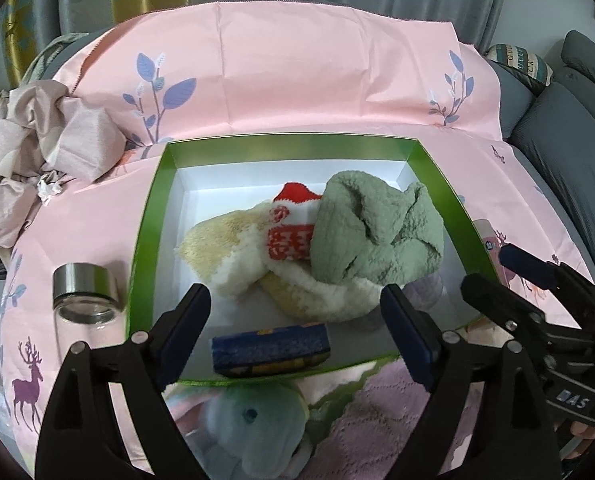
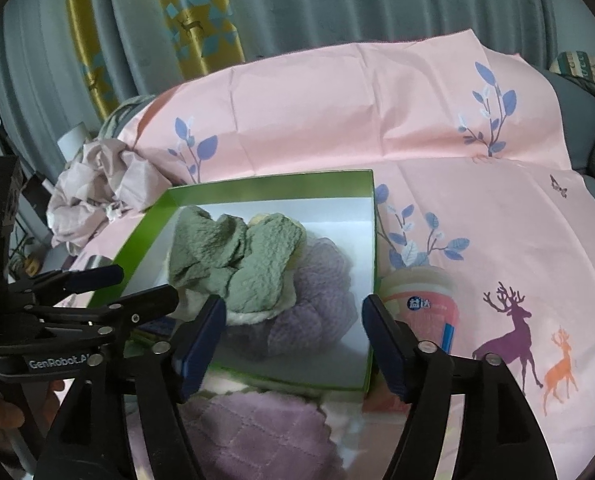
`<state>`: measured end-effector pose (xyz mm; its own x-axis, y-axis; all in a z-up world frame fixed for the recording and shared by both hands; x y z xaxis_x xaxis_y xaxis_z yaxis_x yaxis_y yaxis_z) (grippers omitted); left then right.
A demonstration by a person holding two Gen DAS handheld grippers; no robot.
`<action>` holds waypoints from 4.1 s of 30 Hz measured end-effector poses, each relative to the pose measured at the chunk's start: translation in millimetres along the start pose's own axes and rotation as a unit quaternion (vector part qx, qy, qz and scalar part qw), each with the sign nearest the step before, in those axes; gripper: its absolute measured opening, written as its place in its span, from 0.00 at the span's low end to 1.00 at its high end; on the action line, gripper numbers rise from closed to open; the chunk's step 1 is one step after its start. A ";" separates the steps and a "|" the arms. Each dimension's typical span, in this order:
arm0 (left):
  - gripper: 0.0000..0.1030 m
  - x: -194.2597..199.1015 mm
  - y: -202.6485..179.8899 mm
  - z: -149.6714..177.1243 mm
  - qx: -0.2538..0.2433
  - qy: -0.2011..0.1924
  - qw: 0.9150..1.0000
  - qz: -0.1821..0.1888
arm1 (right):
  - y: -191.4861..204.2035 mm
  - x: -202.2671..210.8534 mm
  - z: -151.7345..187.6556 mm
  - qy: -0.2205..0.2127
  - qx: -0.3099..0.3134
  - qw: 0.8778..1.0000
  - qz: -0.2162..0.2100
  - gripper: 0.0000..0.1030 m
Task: Organize soft objects
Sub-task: 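Open the right gripper and withdraw it up from the box, then move the right gripper to the purple fuzzy cloth and close on it, then lift the purple cloth and carry it over the green box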
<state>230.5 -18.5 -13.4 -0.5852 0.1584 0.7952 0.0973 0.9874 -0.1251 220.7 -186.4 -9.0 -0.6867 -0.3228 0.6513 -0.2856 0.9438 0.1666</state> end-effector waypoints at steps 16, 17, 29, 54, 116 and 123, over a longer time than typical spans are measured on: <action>0.99 61.1 1.2 43.8 0.021 -0.037 0.999 0.012 | 36.2 62.2 32.2 -0.027 0.046 0.998 -0.021 0.76; 0.99 66.1 1.5 48.3 0.023 -0.037 0.999 0.012 | 37.2 66.0 35.3 -0.027 0.048 0.998 -0.022 0.76; 0.99 103.4 -8.8 93.6 0.032 -0.041 0.999 0.014 | 42.8 95.5 79.5 -0.006 0.038 0.999 -0.025 0.76; 0.99 126.1 4.9 160.7 0.082 -0.040 0.993 0.077 | 46.2 112.9 135.7 0.027 0.035 0.999 -0.029 0.76; 0.10 70.9 -53.0 105.3 0.010 0.012 0.990 0.139 | 44.9 73.9 128.1 0.014 0.055 0.994 -0.094 0.11; 0.10 102.4 -54.5 116.7 -0.009 -0.016 0.992 0.128 | 58.2 105.4 125.9 -0.018 0.073 0.993 -0.096 0.11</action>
<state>71.3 -55.6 5.6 -0.5652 0.4046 0.7189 0.2611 0.9144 -0.3093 47.5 -174.5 -23.8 -0.6330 -0.5008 0.5904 -0.5052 0.8450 0.1753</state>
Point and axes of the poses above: each gripper's, at about its wrist camera, not at the fingertips, and x roughly against the way its jaws point, y to its left, z to its underside, the point moved 2 cm from there along -x, roughly the way its jaws point, and after that the axes turned 2 degrees about x, right-handed, at the moved point
